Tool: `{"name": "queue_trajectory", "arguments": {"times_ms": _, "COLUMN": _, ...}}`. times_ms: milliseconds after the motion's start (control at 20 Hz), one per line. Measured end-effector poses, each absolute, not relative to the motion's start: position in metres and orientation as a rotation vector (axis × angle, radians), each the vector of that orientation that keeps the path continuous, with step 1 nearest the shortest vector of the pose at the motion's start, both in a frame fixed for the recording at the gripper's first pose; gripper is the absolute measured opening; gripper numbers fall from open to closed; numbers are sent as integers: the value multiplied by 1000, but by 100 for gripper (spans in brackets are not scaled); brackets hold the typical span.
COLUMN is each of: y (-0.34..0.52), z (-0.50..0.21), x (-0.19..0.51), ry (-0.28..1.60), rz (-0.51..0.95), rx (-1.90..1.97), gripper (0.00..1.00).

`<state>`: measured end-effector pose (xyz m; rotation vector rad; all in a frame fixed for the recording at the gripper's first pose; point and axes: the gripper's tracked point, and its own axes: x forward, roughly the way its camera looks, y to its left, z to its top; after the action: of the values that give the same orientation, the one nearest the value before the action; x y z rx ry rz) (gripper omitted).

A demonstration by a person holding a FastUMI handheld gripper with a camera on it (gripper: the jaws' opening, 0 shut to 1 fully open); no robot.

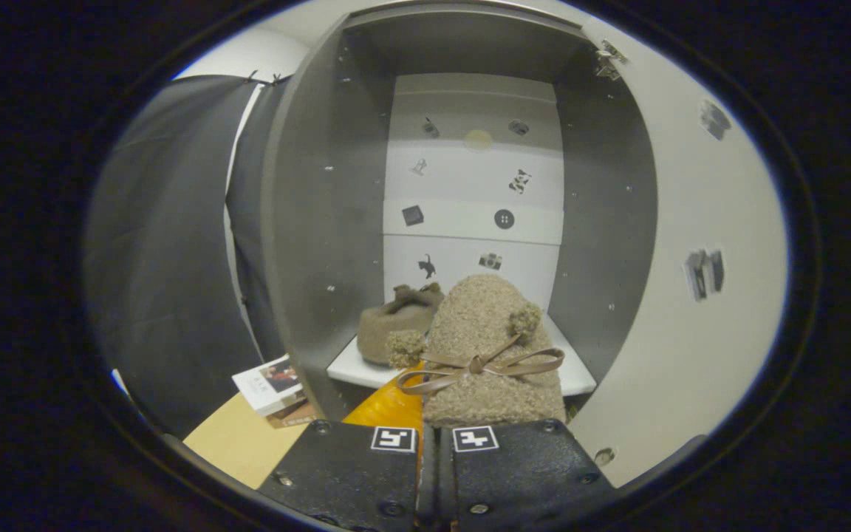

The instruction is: Open the shoe cabinet door, grab the shoes and put them into the shoe cabinet, then close the shoe cabinet door.

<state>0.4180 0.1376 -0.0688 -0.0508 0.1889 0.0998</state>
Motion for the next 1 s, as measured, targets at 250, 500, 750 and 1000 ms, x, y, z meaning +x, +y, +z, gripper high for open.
{"name": "queue_trajectory", "arguments": {"times_ms": 250, "y": 126, "z": -63, "x": 513, "ry": 216, "rz": 63, "rx": -41, "gripper": 5}}
{"name": "queue_trajectory", "arguments": {"times_ms": 500, "y": 112, "z": -92, "x": 588, "ry": 309, "rz": 37, "rx": 8, "gripper": 6}}
{"name": "queue_trajectory", "arguments": {"times_ms": 750, "y": 104, "z": -122, "x": 613, "ry": 470, "rz": 15, "rx": 33, "gripper": 7}}
{"name": "queue_trajectory", "arguments": {"times_ms": 1000, "y": 103, "z": -131, "x": 616, "ry": 599, "rz": -5, "rx": 62, "gripper": 11}}
